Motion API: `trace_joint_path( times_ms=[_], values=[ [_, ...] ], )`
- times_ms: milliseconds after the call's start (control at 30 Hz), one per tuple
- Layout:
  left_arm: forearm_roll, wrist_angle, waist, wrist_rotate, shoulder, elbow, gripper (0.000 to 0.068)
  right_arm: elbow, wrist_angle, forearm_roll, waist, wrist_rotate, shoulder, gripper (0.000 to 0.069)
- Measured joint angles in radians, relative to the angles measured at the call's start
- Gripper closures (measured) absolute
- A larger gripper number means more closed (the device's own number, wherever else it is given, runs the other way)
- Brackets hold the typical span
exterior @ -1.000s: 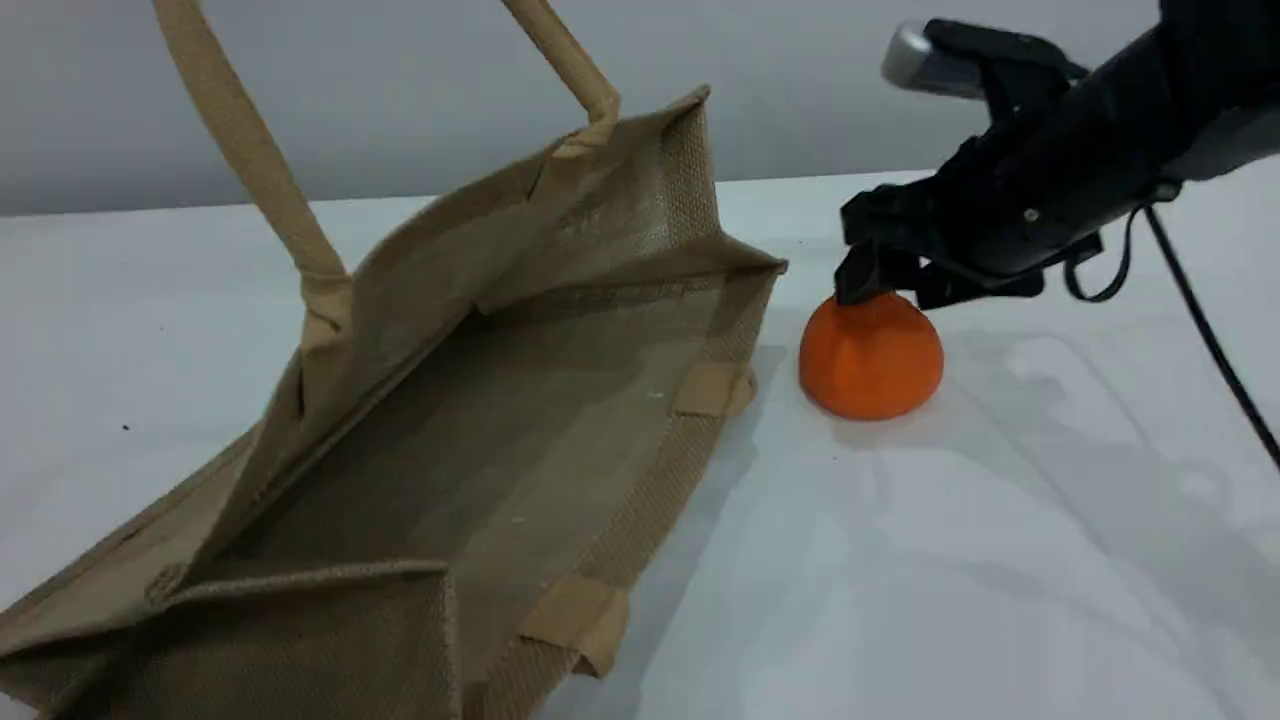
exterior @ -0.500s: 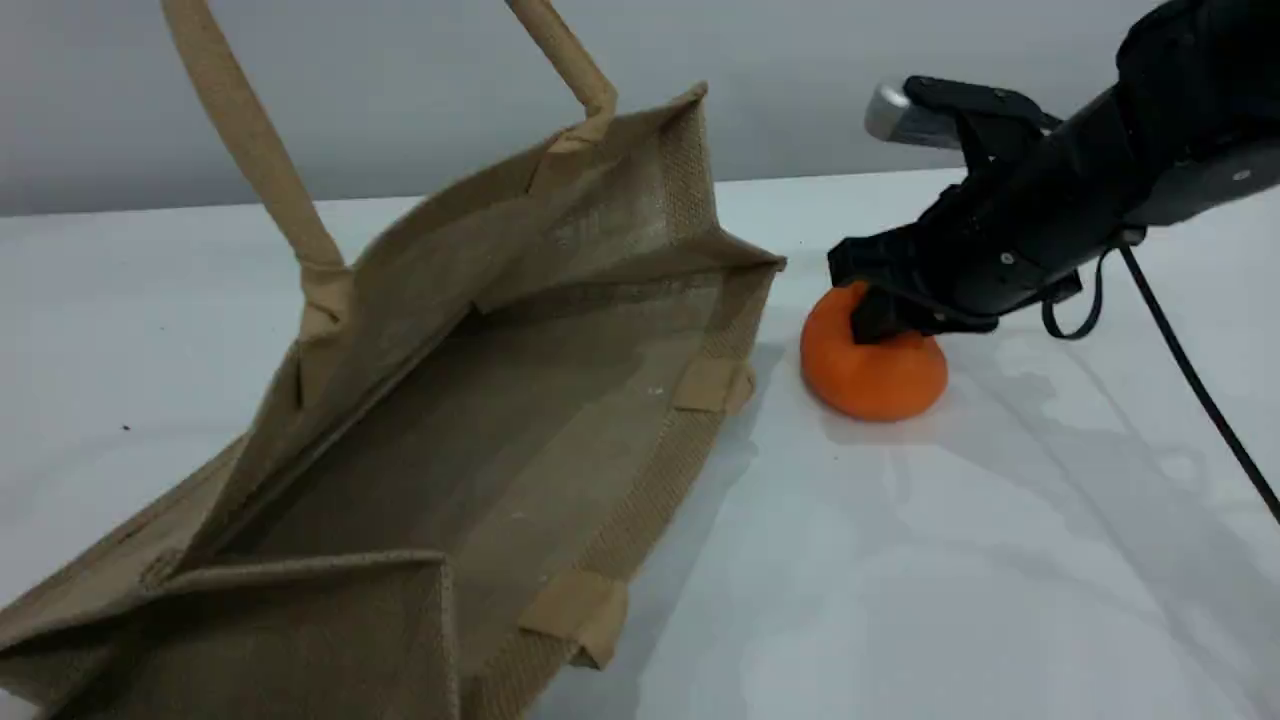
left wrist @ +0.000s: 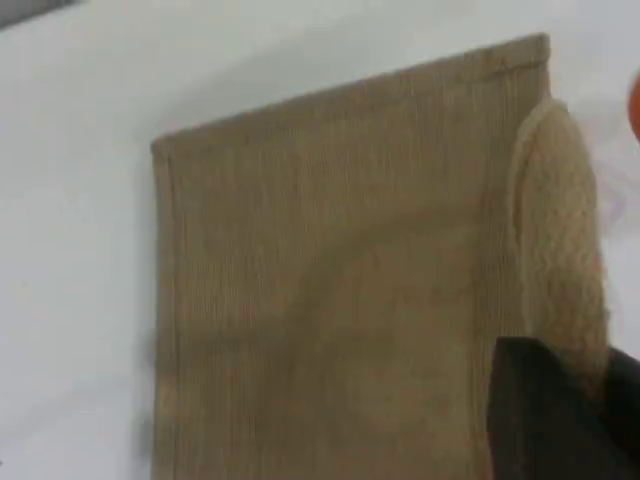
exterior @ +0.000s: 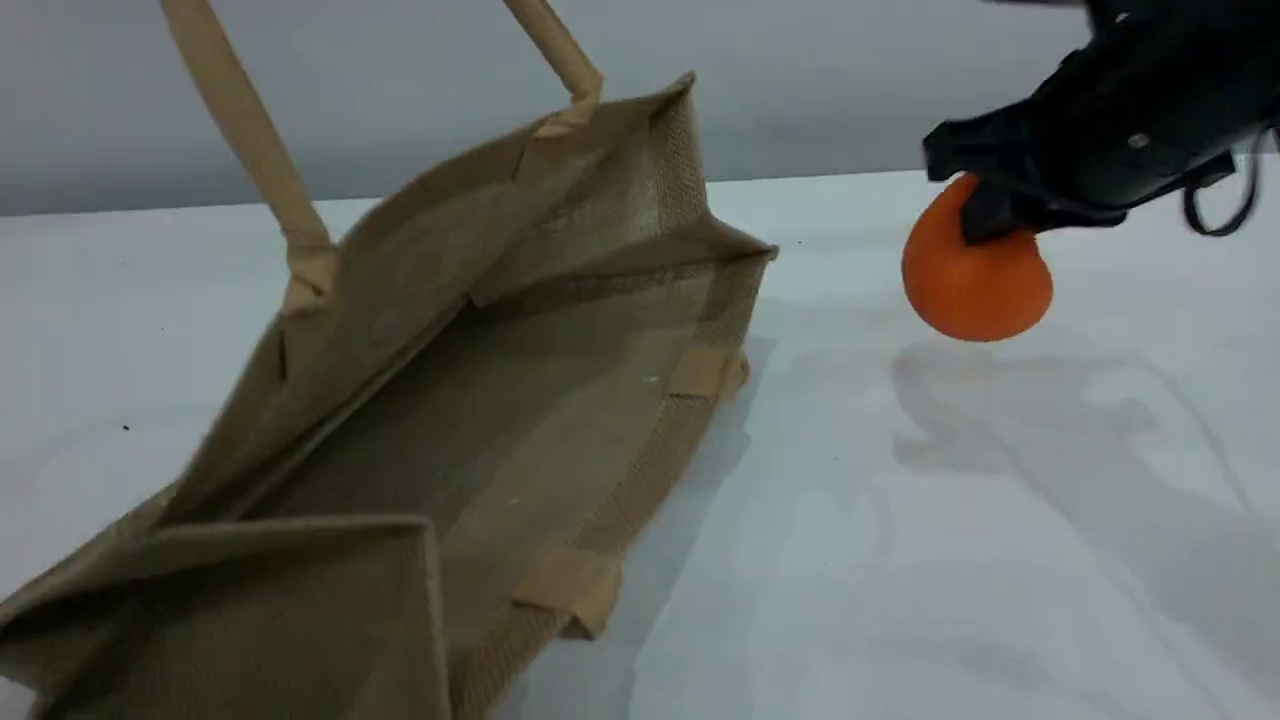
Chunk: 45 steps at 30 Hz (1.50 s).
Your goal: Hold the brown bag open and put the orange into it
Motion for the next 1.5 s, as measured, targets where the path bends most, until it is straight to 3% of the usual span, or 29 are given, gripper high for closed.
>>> trace_joint_path(
  times_ms=[233,400,633,867,1267,1500],
  values=[
    [-0.006,-0.031,-0.002,0.0,0.03,0.0,0.0589,0.129,0.17,-0.003,0.001,0.0,-0.201,0.0664],
    [-0.049,-0.063,-0.032,0.0,0.032,0.0,0.0589,0.137,0.229,-0.003,0.002,0.018,-0.271,0.0666],
    [-0.051,-0.063,-0.101,0.0,0.032,0.0,0.0589,0.137,0.313,-0.003,0.002,0.036,-0.268,0.0666],
    [-0.051,-0.047,-0.114,-0.004,0.031,-0.021,0.0589,0.137,0.319,-0.001,0.015,0.038,-0.268,0.0666],
    [-0.048,-0.022,-0.114,-0.022,0.03,-0.071,0.0589,0.134,0.27,0.001,0.236,0.035,-0.241,0.0666],
    [-0.048,-0.01,-0.114,-0.021,0.03,-0.07,0.0589,0.099,0.272,0.001,0.252,0.0,-0.145,0.0666]
  ],
)
